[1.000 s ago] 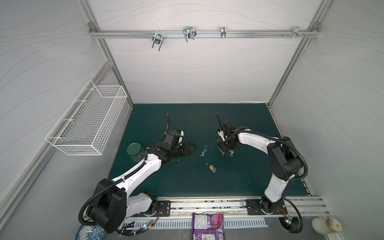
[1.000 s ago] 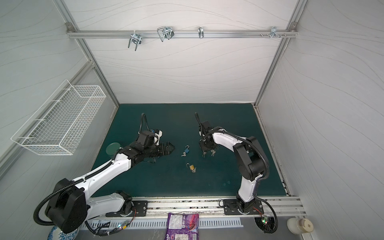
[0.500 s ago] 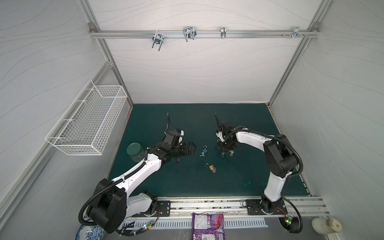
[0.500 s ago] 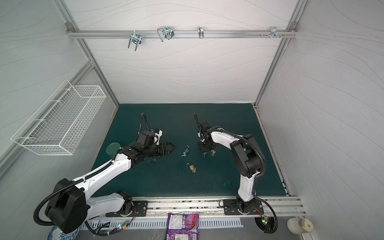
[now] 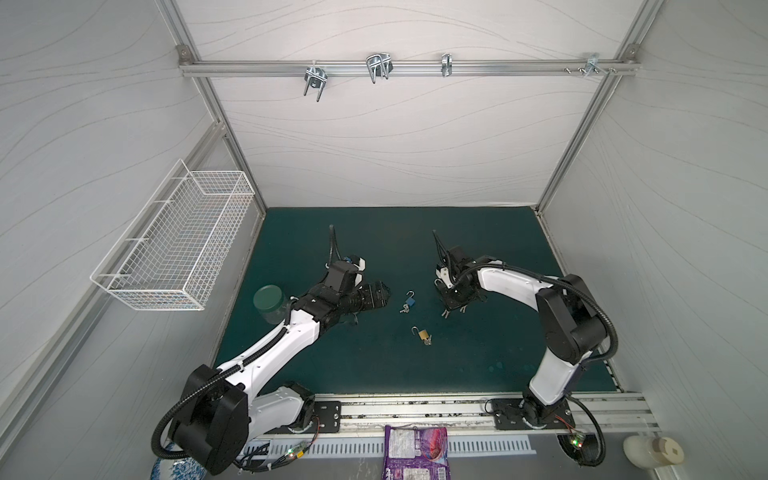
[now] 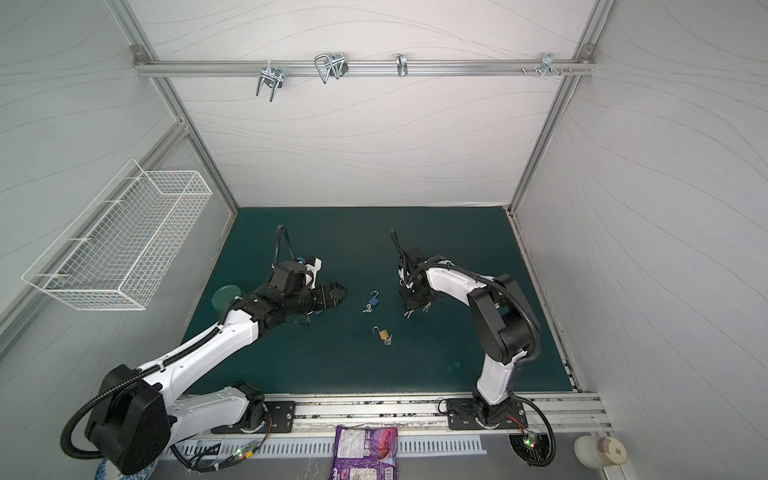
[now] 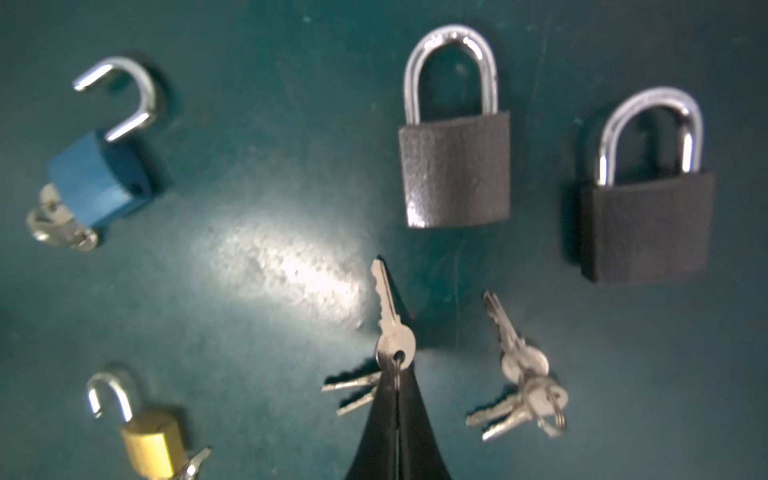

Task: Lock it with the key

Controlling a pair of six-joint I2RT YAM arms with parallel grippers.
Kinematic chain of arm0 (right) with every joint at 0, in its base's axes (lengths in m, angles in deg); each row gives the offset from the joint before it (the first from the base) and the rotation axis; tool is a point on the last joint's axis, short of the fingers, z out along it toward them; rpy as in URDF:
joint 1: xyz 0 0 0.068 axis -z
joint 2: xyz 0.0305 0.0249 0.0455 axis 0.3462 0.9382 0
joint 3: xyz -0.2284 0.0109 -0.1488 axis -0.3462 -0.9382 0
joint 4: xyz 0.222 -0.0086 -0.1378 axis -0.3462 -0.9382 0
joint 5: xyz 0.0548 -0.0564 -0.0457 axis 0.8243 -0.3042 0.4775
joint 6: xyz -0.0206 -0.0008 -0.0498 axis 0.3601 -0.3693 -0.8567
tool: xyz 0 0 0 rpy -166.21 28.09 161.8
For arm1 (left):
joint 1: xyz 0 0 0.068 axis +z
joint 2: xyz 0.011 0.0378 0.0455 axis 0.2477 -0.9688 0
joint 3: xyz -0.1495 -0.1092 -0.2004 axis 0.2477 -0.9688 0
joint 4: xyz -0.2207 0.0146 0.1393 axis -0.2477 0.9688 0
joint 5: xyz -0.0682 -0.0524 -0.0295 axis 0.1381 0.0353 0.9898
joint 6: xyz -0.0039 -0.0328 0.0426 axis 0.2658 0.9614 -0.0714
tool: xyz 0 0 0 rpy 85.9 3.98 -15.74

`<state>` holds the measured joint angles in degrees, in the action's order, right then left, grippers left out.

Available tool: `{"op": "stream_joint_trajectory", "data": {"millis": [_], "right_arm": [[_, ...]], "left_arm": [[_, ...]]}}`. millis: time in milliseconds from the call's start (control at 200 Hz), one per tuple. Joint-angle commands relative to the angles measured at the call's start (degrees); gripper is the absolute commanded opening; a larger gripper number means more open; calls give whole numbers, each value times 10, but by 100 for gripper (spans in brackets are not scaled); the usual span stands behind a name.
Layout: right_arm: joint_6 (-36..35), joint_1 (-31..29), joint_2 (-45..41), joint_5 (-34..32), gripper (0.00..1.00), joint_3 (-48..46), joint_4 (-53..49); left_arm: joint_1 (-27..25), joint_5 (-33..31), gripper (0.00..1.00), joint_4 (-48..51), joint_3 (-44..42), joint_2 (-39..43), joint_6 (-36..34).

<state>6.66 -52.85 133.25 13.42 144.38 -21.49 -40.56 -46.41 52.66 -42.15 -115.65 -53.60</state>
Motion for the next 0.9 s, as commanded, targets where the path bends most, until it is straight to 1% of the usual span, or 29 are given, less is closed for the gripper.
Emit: {"op": "stream_joint_trajectory", "data": {"millis": [0, 120, 230, 315, 410, 750, 895], "right_arm": [[10, -18, -72, 3, 0, -15, -37], [25, -43, -120, 9, 0, -38, -67], [34, -61, -139, 25, 0, -53, -91], [36, -61, -144, 48, 0, -56, -98], [27, -59, -123, 39, 0, -44, -104], [1, -4, -11, 42, 0, 19, -61], [-7, 13, 24, 39, 0, 48, -47]], "left_arm": [[4, -11, 92, -4, 1, 15, 5], [4, -11, 92, -2, 4, 13, -3], [4, -6, 91, -4, 6, 6, -5], [4, -4, 91, -11, 2, 4, -2], [4, -2, 91, -17, -1, 0, 2], [6, -9, 91, -2, -1, 9, 2], [11, -12, 91, 9, -1, 16, -1]]}}
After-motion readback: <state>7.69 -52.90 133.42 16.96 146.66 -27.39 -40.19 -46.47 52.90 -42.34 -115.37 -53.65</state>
